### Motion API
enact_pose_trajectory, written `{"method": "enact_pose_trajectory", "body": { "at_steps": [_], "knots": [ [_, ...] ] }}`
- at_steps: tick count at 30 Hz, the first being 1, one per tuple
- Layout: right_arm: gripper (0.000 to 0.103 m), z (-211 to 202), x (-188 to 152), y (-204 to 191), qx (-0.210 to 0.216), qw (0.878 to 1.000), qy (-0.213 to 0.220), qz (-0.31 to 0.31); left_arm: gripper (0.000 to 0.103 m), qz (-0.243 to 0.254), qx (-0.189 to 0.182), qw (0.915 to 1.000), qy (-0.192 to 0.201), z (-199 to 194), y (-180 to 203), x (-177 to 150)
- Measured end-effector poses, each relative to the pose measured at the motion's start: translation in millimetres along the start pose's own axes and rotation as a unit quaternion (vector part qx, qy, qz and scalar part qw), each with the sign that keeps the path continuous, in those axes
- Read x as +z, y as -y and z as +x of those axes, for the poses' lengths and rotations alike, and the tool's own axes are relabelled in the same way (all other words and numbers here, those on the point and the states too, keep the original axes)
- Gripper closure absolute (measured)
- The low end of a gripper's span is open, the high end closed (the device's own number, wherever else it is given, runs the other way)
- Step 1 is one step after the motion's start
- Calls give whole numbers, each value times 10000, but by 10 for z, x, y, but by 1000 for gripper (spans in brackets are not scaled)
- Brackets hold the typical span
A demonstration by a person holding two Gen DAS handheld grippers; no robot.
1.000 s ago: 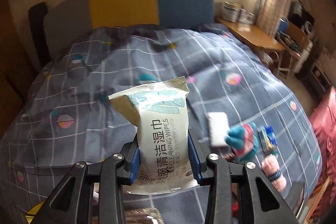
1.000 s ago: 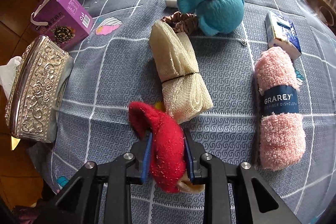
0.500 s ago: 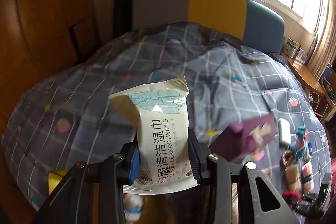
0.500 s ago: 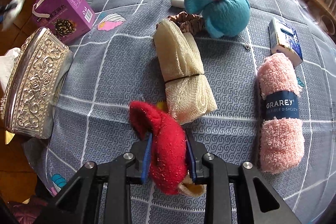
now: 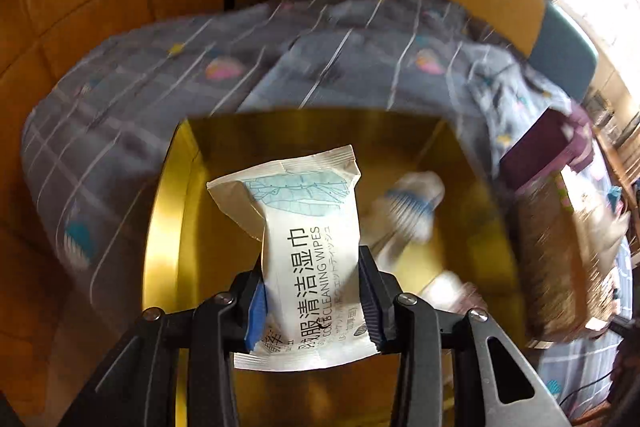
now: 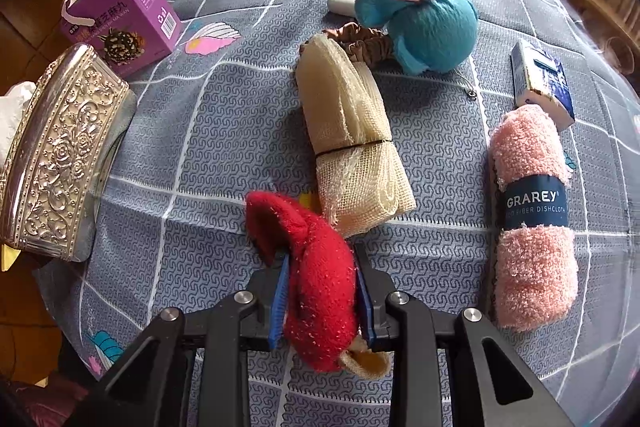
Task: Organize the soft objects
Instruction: 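Carry the wet-wipes pack with the left gripper and drop it into the gold tray, then carry the red sock with the right gripper and drop it into the gold tray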
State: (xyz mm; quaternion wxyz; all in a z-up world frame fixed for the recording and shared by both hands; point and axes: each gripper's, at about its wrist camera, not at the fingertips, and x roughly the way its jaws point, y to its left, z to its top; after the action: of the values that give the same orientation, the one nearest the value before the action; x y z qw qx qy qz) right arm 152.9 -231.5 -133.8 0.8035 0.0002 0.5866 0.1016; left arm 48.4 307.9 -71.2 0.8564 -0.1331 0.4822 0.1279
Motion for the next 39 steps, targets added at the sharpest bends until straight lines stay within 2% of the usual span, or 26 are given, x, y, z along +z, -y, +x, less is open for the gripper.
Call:
{"method": "enact_pose_trajectory", "body": {
  "at_steps": [4, 5, 6, 8, 13, 17, 21, 26, 31, 35, 39],
  "knots": [
    [72, -5, -6, -26, -59, 10000, 44, -35, 60, -9, -42, 9992, -406, 134, -97, -268],
    [72, -3, -9, -25, -69, 10000, 57, -43, 55, 10, -44, 9990, -443, 145, -100, -326],
    [72, -7, -11, -29, -82, 9999, 70, -51, 45, 43, 5, 9991, -415, 142, -97, -377],
    [72, -15, -19, -40, -116, 9999, 104, -61, 31, 55, 173, 9996, -232, 90, -95, -442],
    [75, -46, -58, -84, -223, 9997, 74, 56, 31, -28, 113, 9997, 192, -87, -36, -435],
    [79, -111, -124, -80, -136, 9995, -72, 267, 31, 46, -121, 9991, 403, -228, 91, -400],
    [79, -195, -260, -100, 116, 9989, -282, 359, 31, 385, -353, 9972, 542, -335, 284, -381],
    [79, -384, -326, -43, -3, 9985, -151, 535, 31, 841, -518, 9931, 626, -374, 536, -389],
    [79, -601, 40, 1, -341, 9963, 206, 764, 31, 970, -707, 9911, 572, -397, 653, -436],
    [79, -730, 614, -85, -408, 9935, 488, 940, 31, 1057, -801, 9894, 587, -442, 674, -500],
    [79, -881, 1218, -391, -352, 9906, 898, 972, 31, 1139, -822, 9883, 602, -462, 651, -556]
  ]
}}
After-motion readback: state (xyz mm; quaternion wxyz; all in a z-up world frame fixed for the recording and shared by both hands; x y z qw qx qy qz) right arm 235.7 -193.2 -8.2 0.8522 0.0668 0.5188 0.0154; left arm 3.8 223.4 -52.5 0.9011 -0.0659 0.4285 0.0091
